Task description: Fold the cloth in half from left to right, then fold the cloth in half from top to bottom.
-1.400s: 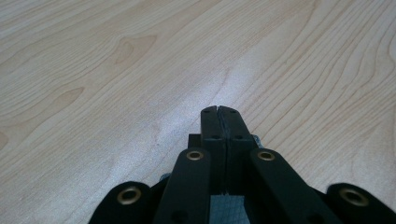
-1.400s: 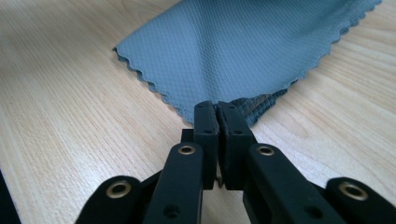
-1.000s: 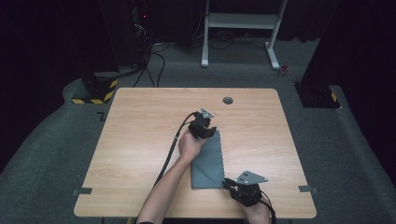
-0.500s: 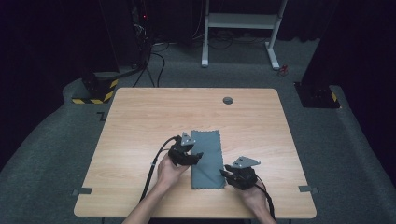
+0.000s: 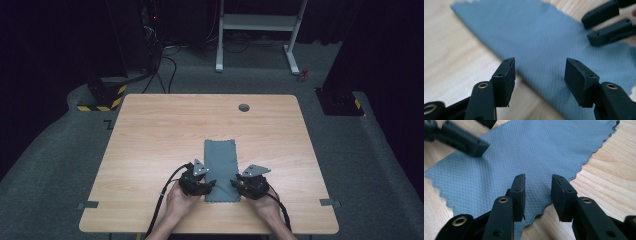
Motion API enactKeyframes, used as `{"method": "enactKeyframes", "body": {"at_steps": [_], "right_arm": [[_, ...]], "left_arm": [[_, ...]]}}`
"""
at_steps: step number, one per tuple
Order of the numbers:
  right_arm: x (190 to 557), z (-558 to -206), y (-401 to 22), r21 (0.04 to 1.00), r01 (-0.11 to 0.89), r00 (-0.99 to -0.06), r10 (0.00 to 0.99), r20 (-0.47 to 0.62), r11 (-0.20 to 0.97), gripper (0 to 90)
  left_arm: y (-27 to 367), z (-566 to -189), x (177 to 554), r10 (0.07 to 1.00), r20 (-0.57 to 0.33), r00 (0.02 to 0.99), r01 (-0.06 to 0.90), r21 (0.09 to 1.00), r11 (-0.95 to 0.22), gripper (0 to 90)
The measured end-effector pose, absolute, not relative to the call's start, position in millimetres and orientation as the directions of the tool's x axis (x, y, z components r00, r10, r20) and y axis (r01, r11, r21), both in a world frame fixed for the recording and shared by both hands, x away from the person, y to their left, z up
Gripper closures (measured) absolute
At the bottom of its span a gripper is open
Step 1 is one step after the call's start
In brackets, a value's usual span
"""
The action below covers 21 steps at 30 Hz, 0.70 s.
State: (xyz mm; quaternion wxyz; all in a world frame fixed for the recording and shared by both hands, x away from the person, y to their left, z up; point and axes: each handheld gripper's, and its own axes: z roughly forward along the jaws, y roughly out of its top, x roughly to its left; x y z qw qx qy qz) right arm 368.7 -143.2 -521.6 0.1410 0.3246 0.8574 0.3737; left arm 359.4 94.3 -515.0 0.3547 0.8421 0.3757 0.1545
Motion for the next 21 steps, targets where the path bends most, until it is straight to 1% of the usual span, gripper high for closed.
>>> {"method": "enactKeyframes", "body": {"at_steps": [4,6,10,21], "right_arm": [[368.5,-522.0,-144.0,0.733,0.459,-0.745,0.667,0.01,0.501,63.7],[368.0,-521.7,-142.9,0.732,0.435,-0.752,0.659,-0.026,0.525,61.7],[369.3,-522.5,-147.1,0.734,0.439,-0.754,0.656,-0.012,0.518,60.8],[371.6,-523.1,-149.9,0.738,0.439,-0.758,0.652,-0.002,0.512,59.3]], "left_arm": [[99.4,-519.1,351.8,0.748,0.011,0.663,0.515,0.719,-0.467,42.3],[102.6,-520.1,348.8,0.749,0.024,0.662,0.503,0.727,-0.467,42.0],[111.2,-522.8,342.9,0.756,-0.002,0.655,0.509,0.74,-0.439,41.7],[124.6,-525.2,330.3,0.759,-0.005,0.651,0.501,0.754,-0.425,40.0]]}}
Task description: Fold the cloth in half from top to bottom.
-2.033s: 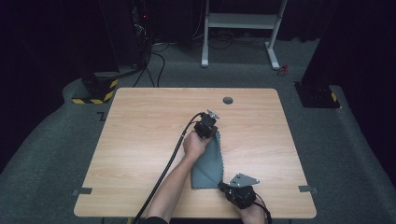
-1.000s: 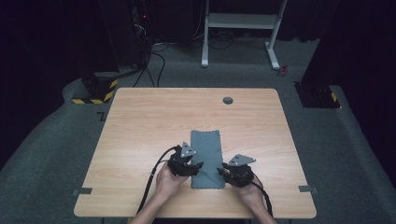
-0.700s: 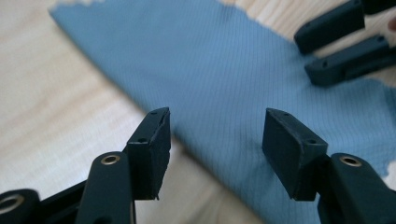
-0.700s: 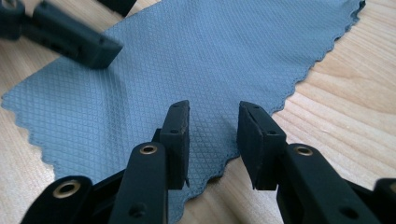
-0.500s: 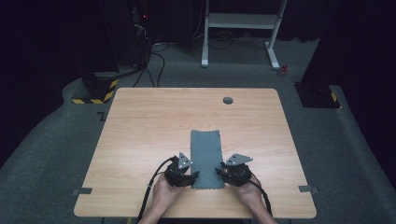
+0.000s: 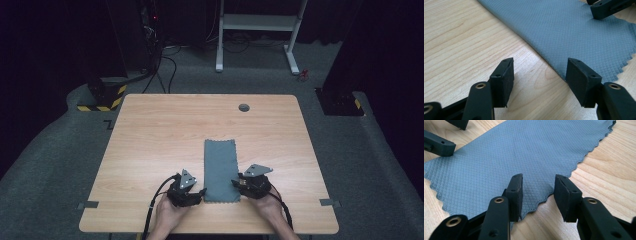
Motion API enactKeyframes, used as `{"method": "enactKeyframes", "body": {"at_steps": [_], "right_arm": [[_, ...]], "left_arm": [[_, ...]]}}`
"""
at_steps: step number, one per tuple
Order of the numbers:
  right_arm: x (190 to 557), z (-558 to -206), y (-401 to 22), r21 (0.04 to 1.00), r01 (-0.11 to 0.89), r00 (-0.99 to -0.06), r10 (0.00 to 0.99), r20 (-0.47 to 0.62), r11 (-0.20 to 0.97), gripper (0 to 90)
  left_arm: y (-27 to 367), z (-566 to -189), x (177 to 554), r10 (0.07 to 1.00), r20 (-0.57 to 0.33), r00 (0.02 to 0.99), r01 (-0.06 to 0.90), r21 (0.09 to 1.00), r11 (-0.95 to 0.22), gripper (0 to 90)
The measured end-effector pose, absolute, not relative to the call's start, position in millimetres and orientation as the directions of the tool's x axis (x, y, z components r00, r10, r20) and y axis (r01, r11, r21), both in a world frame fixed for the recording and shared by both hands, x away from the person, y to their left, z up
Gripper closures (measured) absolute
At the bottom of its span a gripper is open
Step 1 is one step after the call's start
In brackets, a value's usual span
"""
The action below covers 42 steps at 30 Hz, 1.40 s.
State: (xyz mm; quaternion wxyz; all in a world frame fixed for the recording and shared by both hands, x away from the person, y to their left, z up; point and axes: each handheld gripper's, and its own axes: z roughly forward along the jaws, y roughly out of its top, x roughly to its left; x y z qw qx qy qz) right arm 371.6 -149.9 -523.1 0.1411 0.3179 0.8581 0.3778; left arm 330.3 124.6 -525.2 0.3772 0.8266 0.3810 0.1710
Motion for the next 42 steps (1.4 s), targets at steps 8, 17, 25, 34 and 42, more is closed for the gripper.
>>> {"method": "enactKeyframes", "body": {"at_steps": [8,17,25,34,42], "right_arm": [[372.9,-522.5,-151.3,0.74,0.453,-0.752,0.659,0.017,0.498,61.1],[389.4,-514.0,-150.8,0.76,0.459,-0.744,0.667,0.046,0.46,72.0],[408.6,-512.8,-133.2,0.745,0.466,-0.741,0.671,0.033,0.477,74.5],[410.8,-518.0,-136.2,0.71,0.464,-0.741,0.671,-0.018,0.531,75.0],[422.2,-512.5,-140.4,0.734,0.478,-0.713,0.701,0.004,0.482,73.5]], "left_arm": [[131.4,-521.4,339.1,0.776,-0.018,0.631,0.492,0.782,-0.382,43.4],[118.0,-506.9,387.8,0.789,-0.025,0.613,0.508,0.778,-0.37,44.3],[109.9,-510.9,414.1,0.808,0.056,0.586,0.526,0.733,-0.432,44.4],[115.5,-515.8,418.2,0.814,0.122,0.569,0.533,0.698,-0.477,44.2],[116.3,-506.7,432.1,0.834,0.023,0.551,0.543,0.749,-0.38,44.2]]}}
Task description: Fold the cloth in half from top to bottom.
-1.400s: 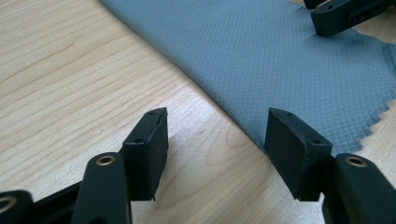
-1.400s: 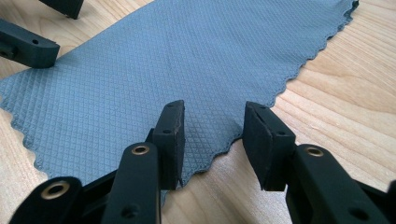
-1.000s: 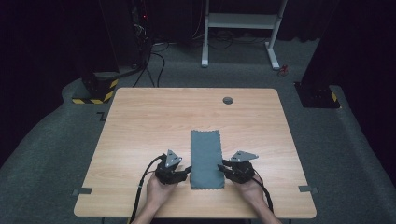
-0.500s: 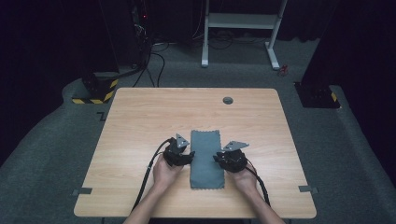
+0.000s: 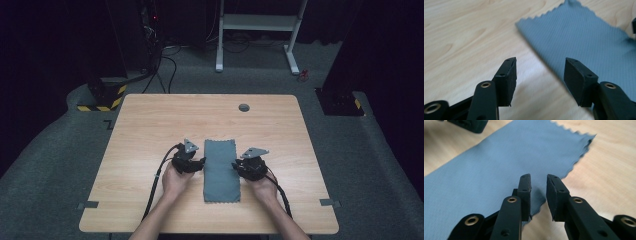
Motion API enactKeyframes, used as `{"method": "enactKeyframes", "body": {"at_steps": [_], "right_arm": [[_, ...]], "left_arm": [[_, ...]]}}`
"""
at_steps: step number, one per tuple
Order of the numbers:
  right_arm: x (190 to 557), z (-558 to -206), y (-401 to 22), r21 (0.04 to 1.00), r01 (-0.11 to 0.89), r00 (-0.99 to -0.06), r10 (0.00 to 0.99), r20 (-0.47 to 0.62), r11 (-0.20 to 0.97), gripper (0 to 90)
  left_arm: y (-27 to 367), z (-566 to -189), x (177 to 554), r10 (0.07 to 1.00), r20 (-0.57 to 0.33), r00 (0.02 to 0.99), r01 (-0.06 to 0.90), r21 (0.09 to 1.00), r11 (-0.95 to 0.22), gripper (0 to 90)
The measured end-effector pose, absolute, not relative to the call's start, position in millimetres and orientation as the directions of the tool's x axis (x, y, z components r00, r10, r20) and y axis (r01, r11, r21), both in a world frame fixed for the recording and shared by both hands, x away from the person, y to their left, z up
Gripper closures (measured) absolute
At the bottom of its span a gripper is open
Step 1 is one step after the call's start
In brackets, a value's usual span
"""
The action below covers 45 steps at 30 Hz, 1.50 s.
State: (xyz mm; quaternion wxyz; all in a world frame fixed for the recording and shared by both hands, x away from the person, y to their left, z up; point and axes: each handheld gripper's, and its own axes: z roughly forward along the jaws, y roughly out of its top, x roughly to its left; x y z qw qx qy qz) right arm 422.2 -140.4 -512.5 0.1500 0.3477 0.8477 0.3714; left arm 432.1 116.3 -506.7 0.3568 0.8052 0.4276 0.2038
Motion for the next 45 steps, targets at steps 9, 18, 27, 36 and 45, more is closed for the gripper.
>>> {"method": "enactKeyframes", "body": {"at_steps": [9,18,27,36,45], "right_arm": [[443.0,-514.8,-130.2,0.729,0.511,-0.688,0.725,0.029,0.456,73.5],[449.8,-516.3,-137.5,0.706,0.534,-0.673,0.74,0.021,0.465,70.8],[453.4,-510.6,-147.8,0.743,0.553,-0.634,0.769,0.082,0.376,65.1],[456.5,-506.1,-157.4,0.759,0.566,-0.591,0.8,0.101,0.322,60.9],[470.3,-507.3,-157.1,0.727,0.6,-0.585,0.803,0.113,0.334,59.8]], "left_arm": [[101.3,-514.9,466.1,0.866,0.043,0.499,0.594,0.71,-0.378,45.0],[110.6,-513.5,471.2,0.879,0.002,0.477,0.642,0.682,-0.35,43.9],[116.8,-508.2,465.8,0.855,-0.037,0.518,0.623,0.7,-0.347,42.8],[120.2,-510.2,468.2,0.854,-0.035,0.519,0.624,0.698,-0.35,42.6],[126.5,-514.2,470.6,0.865,0.006,0.501,0.625,0.69,-0.366,42.2]]}}
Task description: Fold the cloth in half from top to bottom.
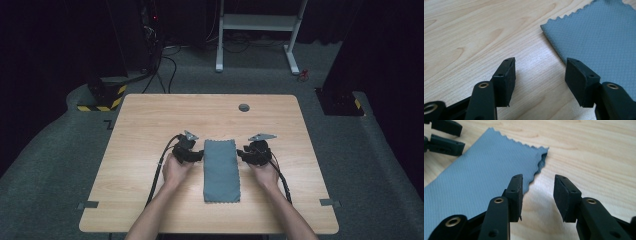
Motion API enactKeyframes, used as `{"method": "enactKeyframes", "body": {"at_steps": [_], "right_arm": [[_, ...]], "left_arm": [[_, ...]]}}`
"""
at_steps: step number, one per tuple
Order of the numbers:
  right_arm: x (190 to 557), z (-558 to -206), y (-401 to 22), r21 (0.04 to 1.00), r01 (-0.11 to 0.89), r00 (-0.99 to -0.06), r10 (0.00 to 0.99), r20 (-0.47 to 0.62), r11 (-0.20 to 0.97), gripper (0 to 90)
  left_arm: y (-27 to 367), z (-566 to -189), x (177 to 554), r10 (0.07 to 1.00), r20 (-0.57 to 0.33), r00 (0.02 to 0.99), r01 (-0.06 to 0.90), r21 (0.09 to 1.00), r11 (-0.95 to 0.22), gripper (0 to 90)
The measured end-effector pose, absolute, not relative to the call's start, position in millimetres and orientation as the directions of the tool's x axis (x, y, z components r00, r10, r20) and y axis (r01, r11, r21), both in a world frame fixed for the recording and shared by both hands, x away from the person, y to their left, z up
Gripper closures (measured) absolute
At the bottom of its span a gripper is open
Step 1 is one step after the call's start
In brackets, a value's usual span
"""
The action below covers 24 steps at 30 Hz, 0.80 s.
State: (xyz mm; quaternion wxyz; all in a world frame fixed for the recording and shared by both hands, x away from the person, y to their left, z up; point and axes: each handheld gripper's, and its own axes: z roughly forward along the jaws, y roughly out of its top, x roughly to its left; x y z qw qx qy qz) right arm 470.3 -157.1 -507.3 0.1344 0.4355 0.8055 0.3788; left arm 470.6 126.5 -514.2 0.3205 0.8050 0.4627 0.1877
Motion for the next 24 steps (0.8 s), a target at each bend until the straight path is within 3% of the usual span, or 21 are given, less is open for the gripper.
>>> {"method": "enactKeyframes", "body": {"at_steps": [11,24], "right_arm": [[492.8,-511.8,-146.7,0.712,0.635,-0.555,0.818,0.151,0.299,63.3],[518.4,-510.8,-124.2,0.685,0.655,-0.525,0.844,0.111,0.317,63.9]], "left_arm": [[114.9,-512.5,492.2,0.874,-0.092,0.477,0.655,0.7,-0.284,43.2],[96.6,-512.2,506.4,0.876,-0.062,0.479,0.668,0.673,-0.317,48.1]]}}
